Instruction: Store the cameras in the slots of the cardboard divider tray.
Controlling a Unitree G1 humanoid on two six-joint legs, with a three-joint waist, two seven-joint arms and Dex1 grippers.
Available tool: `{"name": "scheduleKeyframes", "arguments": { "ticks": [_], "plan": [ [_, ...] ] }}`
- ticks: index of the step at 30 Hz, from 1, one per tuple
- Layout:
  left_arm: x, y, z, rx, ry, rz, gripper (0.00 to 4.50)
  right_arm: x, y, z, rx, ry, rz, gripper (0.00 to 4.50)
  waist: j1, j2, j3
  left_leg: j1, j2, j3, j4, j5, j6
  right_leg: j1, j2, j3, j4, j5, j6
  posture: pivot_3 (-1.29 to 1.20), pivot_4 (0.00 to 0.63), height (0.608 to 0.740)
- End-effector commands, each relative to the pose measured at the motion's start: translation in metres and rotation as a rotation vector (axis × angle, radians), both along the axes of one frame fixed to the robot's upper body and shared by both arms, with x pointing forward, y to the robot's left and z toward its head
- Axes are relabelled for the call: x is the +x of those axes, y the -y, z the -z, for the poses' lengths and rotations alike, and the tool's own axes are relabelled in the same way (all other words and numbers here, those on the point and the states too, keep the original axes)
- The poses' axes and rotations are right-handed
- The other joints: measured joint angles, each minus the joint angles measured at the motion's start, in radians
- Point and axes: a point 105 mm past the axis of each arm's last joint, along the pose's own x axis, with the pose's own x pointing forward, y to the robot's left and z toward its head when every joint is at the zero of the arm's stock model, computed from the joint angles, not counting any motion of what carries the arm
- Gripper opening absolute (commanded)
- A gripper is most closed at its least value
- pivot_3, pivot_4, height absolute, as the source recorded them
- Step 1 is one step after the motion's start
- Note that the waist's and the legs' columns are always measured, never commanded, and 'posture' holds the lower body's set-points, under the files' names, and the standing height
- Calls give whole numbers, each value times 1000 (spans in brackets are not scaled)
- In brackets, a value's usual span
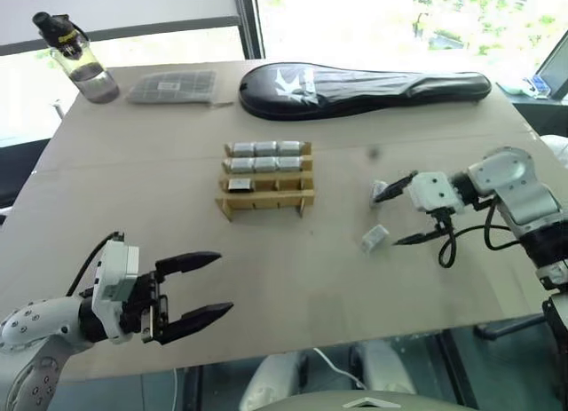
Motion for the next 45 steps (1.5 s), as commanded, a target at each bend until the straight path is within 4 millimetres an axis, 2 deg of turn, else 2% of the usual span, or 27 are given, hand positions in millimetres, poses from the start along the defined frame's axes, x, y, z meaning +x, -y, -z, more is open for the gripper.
{"name": "scheduleKeyframes", "arguments": {
  "ticks": [1, 3, 6, 12, 16, 20, 24, 27, 31, 33, 39, 45],
  "plan": [
    [-3, 3, -9, 16, 53, 1, 4441, -8, -2, 8, -95, -19, -130, 4500, 2, 0, 0, 0, 0, 0, 0, 0, 0, 0, 0, 0, 0, 0, 0, 0, 150, 740],
    [-3, 3, -10, 17, 61, 3, 4441, -8, -2, 11, -132, -26, -149, 4500, 1, 0, 0, 0, 0, 0, 0, 0, 0, 0, 0, 0, -1, 0, 0, 0, 150, 740],
    [-3, 2, -10, 50, 71, 28, 4500, -7, -5, 10, -138, -37, -163, 3642, -2, 1, 0, 0, 0, 0, 0, 0, 0, 0, 0, 0, 0, 0, 0, 0, 150, 740],
    [4, 0, -11, 123, 134, 95, 4500, -6, -8, 3, -126, -45, -167, 736, -1, 1, 1, 0, 0, 0, -1, 0, 0, 0, 0, 0, 0, 0, 0, 0, 150, 740],
    [7, -1, -8, 159, 151, 139, 4500, -8, -12, -7, -69, -77, -147, 678, -1, 2, 1, -1, 0, 0, -1, 0, 0, -1, 0, 0, -1, 0, 0, 0, 150, 740],
    [15, -8, -13, 167, 187, 119, 4500, 1, -36, -36, 97, -137, -65, 678, -6, 3, 2, -1, 0, 0, -2, 0, 0, -2, 0, 1, 0, 0, 0, 0, 150, 740],
    [26, -24, -17, 131, 192, 61, 4500, 20, -68, -62, 192, -116, 65, 678, -10, 3, 2, 0, 0, 1, -4, 0, 0, -3, 1, 2, 1, 0, 0, 0, 150, 740],
    [31, -35, -13, 195, 191, 70, 4500, 26, -93, -78, 285, -165, 156, 678, -6, 3, 2, -1, 0, 0, -5, 0, 0, -4, 1, 1, 0, 0, 0, 0, 150, 740],
    [45, -47, -35, 107, 237, 38, 4500, 44, -138, -96, 322, -37, 269, 678, -7, 3, 2, -2, 0, 0, -6, 0, 0, -5, 0, -1, -1, 0, 0, 0, 150, 740],
    [48, -55, -36, 115, 232, 33, 4500, 51, -158, -104, 349, -43, 311, 678, -21, 3, 2, -2, 0, 1, -6, 1, -1, -6, 0, -1, 1, 0, 0, 0, 150, 740],
    [56, -72, -39, 103, 235, 0, 4500, 64, -192, -108, 326, -5, 386, 678, -47, 3, 2, -1, 0, 0, -8, 1, -1, -6, 0, -4, 1, 0, 0, 0, 150, 740],
    [61, -81, -37, 115, 267, -39, 4500, 61, -211, -83, 236, -4, 341, 678, -81, 4, 2, -1, -1, -2, -7, 1, -1, -6, 0, -6, 1, 0, -1, 0, 150, 740]
  ]
}}
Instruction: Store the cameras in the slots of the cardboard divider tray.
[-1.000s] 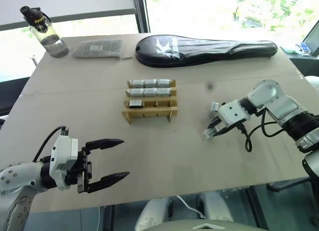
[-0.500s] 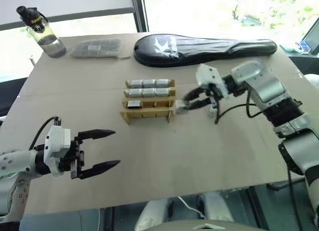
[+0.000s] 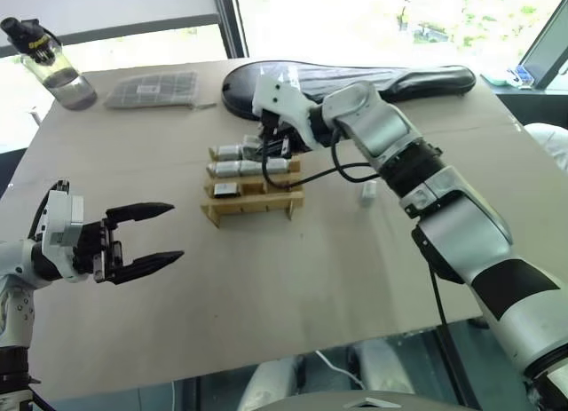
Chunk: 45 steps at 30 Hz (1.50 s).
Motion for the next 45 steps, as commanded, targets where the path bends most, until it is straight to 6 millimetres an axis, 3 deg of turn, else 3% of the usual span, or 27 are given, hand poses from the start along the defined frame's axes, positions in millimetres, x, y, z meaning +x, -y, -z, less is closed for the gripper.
{"name": "scheduleKeyframes", "arguments": {
  "ticks": [1, 15, 25, 38, 40, 42, 45],
  "plan": [
    [0, -8, -8, 21, 58, -28, 4500, -6, -10, 1, -29, 41, -59, 678, -13, 0, 0, 0, 0, 0, 0, 0, 0, 0, 0, 0, 0, 0, 0, 0, 150, 740],
    [3, -17, -6, 24, 69, -57, 4500, -31, -42, 17, -6, 159, -250, 678, -47, 3, 2, 0, 0, -1, 0, 1, -2, 0, 1, 0, 1, 0, 0, 0, 150, 740],
    [3, -19, -6, 21, 73, -59, 4500, -23, -38, 50, -94, 190, -223, 678, -47, 2, 1, 2, 0, -1, 0, 1, -2, 0, 1, 0, 2, 0, 0, 0, 150, 740],
    [-1, -22, -3, 16, 67, -66, 4500, -22, -38, 56, -129, 156, -213, 678, -42, 2, 1, 2, 0, -3, 0, 2, -4, 0, 1, 1, 2, 0, 0, 0, 150, 740],
    [-1, -21, -2, 15, 65, -65, 4500, -23, -40, 54, -111, 146, -215, 1748, -42, 2, 1, 2, 0, -3, 0, 2, -4, 0, 1, 1, 2, 0, 0, 0, 150, 740],
    [0, -21, -1, 13, 63, -63, 4500, -22, -41, 47, -64, 134, -196, 2482, -43, 2, 1, 2, 0, -3, 0, 2, -4, 0, 1, 1, 2, 0, 0, 0, 150, 740],
    [1, -20, 0, 11, 60, -58, 4500, -21, -34, 33, -17, 107, -207, 3942, -43, 2, 1, 2, 0, -3, 0, 2, -4, 0, 1, 1, 2, 0, 0, 0, 150, 740]
  ]
}}
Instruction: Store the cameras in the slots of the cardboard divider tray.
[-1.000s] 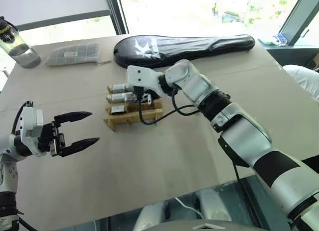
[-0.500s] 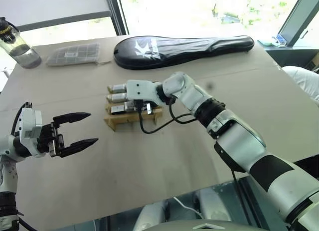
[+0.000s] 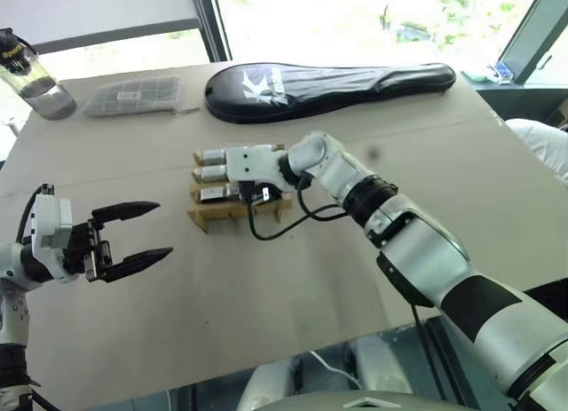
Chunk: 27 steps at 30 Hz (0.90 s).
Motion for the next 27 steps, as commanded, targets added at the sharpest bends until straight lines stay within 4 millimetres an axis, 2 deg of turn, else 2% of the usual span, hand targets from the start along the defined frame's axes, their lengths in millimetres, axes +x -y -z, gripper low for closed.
{"name": "scheduleKeyframes", "arguments": {
  "ticks": [1, 4, 7, 10, 11, 14, 16, 20, 24, 27],
  "plan": [
    [0, -2, -6, 1, 33, 0, 4500, 1, 6, -32, 93, 1, -29, 3942, 1, 0, 0, 0, 0, 0, 0, 0, 0, 0, 0, 0, 0, 0, 0, 0, 150, 740],
    [2, -1, -7, 1, 36, 9, 4500, 2, 22, -49, 149, -10, -30, 3942, 2, 0, 0, 0, 0, -1, 0, 0, 0, 0, 0, 0, 0, 0, 0, 0, 150, 740],
    [5, 1, -8, -2, 41, 17, 4500, 2, 61, -67, 246, -38, 45, 3942, 8, -2, -1, -1, 0, -2, 2, 0, 0, 0, -1, -1, 0, 0, 0, 0, 150, 740],
    [7, 3, -5, -6, 37, 29, 4500, -1, 100, -62, 277, -40, 178, 3942, 19, -4, -2, -3, -1, -5, 3, 0, 0, 0, -1, -1, 1, 0, 0, 0, 150, 740],
    [7, 4, -5, -7, 35, 32, 4500, -3, 108, -61, 279, -44, 207, 3942, 22, -6, -4, -3, -1, -5, 3, 0, 0, 0, -1, -1, 1, 0, 0, 0, 150, 740],
    [12, 9, -5, -15, 34, 57, 4500, -4, 146, -55, 340, -74, 413, 3942, 26, -7, -4, -3, 0, -1, 2, 0, 0, 0, -2, 0, 0, 0, 0, 0, 150, 740],
    [17, 13, -6, -14, 36, 76, 4500, -5, 163, -54, 414, -100, 573, 3942, 31, -7, -4, -3, 0, -1, 2, 0, 0, 0, -1, 1, 1, 0, 0, 0, 150, 740],
    [26, 17, -9, -10, 41, 104, 4500, -7, 179, -47, 534, -148, 853, 3942, 37, -8, -5, -2, 0, 2, 2, 0, 0, -1, -1, 3, 3, 0, 0, 0, 150, 740],
    [32, 20, -11, -7, 39, 126, 4500, -15, 179, -37, 655, -214, 1035, 3942, 39, -8, -5, -2, 0, 2, 2, 0, 0, -4, -2, 4, 13, 0, 0, 0, 150, 740],
    [38, 23, -13, -5, 38, 140, 4500, -24, 184, -10, 622, -225, 1155, 3942, 47, -8, -6, -2, -1, 1, 2, 0, 0, -5, -2, 3, 13, 0, 0, 0, 150, 740]
  ]
}}
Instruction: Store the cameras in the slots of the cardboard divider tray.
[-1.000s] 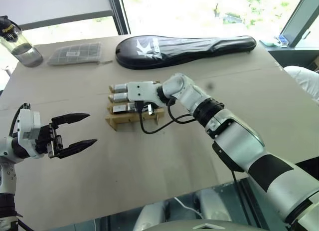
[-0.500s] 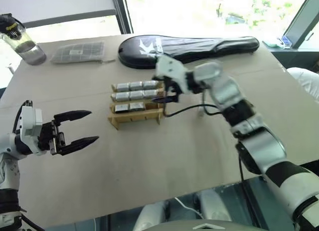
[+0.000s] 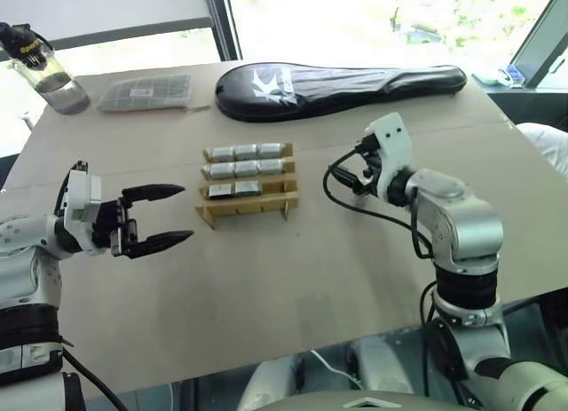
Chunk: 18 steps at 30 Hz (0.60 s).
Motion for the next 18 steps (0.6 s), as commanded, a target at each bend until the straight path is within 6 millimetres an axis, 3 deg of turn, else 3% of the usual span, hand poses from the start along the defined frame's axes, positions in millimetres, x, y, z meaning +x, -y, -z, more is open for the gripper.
{"name": "scheduleKeyframes", "arguments": {
  "ticks": [1, 8, 18],
  "plan": [
    [5, 1, -7, 15, 25, 17, 4500, -10, 14, 14, -22, -19, 155, 3942, 9, 0, 0, 0, 0, 0, 0, 0, 0, 0, 0, 0, 0, 0, 0, 0, 150, 740],
    [10, 7, -3, 20, 15, 43, 4500, -8, 32, 30, -79, 2, 344, 3942, 16, -1, -1, 1, -1, 1, 1, 0, 0, -1, 0, 1, 0, 0, 0, 0, 150, 740],
    [9, 6, -3, 21, 14, 41, 4500, -5, 17, 32, 53, -18, 365, 3942, 16, -1, -1, 1, 0, 1, 0, 0, 0, -1, 0, 1, -1, 0, 0, 0, 150, 740]
  ]
}}
